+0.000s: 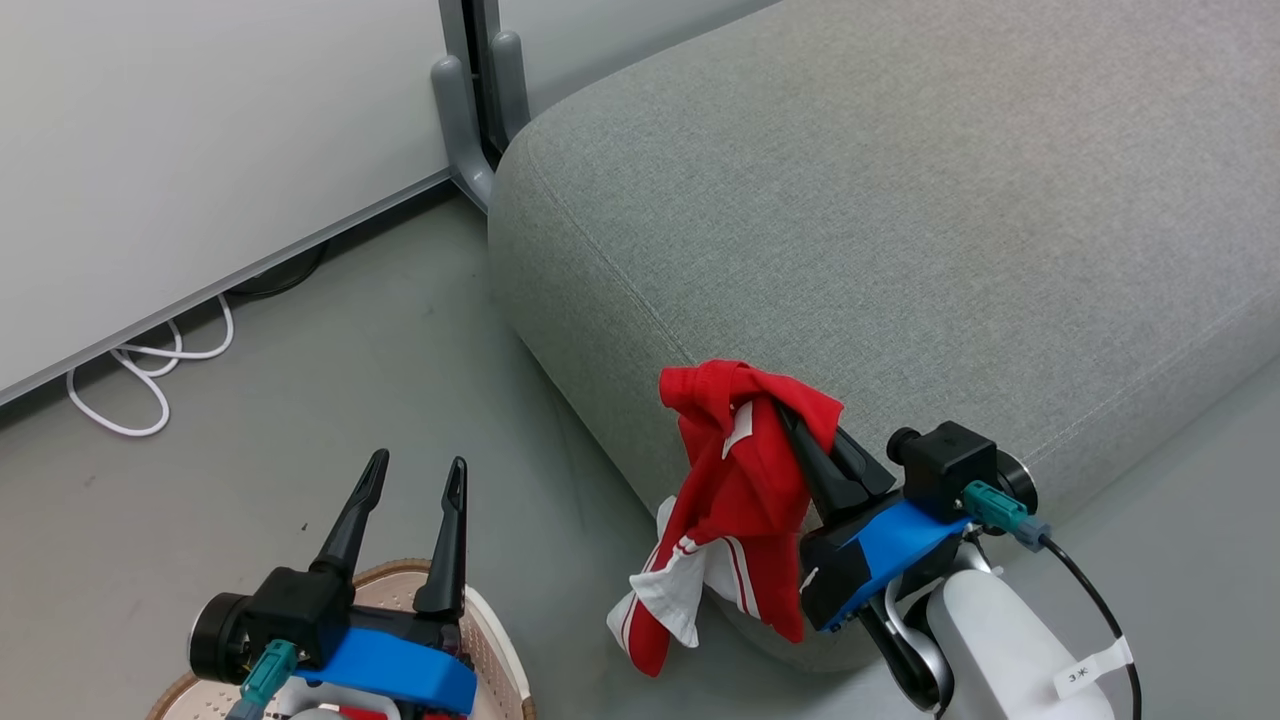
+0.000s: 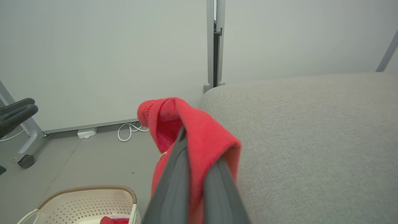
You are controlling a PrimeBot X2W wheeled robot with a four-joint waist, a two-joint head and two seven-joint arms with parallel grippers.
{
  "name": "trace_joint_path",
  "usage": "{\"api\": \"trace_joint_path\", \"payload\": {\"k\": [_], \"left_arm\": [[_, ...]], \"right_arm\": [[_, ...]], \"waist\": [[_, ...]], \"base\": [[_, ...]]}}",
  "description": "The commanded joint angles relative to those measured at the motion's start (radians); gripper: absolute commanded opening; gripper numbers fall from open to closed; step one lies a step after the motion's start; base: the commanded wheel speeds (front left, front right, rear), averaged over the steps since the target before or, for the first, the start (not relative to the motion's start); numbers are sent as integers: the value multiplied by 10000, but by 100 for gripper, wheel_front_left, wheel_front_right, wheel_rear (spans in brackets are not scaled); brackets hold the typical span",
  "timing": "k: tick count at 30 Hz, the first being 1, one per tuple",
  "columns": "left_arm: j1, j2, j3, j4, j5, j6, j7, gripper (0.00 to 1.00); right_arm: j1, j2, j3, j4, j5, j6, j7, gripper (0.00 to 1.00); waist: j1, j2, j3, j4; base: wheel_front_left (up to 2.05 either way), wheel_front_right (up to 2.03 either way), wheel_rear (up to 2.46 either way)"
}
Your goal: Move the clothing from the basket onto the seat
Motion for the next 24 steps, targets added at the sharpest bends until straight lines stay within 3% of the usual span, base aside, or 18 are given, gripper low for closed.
{"api": "trace_joint_path", "payload": {"k": [1, 11, 20, 24], "left_arm": [[-139, 56, -24, -13, -23, -8, -48, 100], [-195, 182, -226, -173, -14, -7, -48, 100], [-915, 711, -646, -629, 138, -7, -48, 100], [-1420, 1060, -782, -885, 236, -7, -50, 100]], "right_arm": [[-68, -8, -22, 4, 58, 5, -66, 0], [-874, -8, -260, -102, -52, 5, -158, 0], [-3415, -6, -1688, -380, -247, 5, 605, 0], [-4784, -572, -2570, -640, -700, 3, 977, 0]], "waist": [[0, 0, 4, 1], [0, 0, 285, 51], [0, 0, 1773, 533], [0, 0, 2718, 912]], "base": [[0, 0, 0], [0, 0, 0], [0, 0, 0], [0, 0, 0]]}}
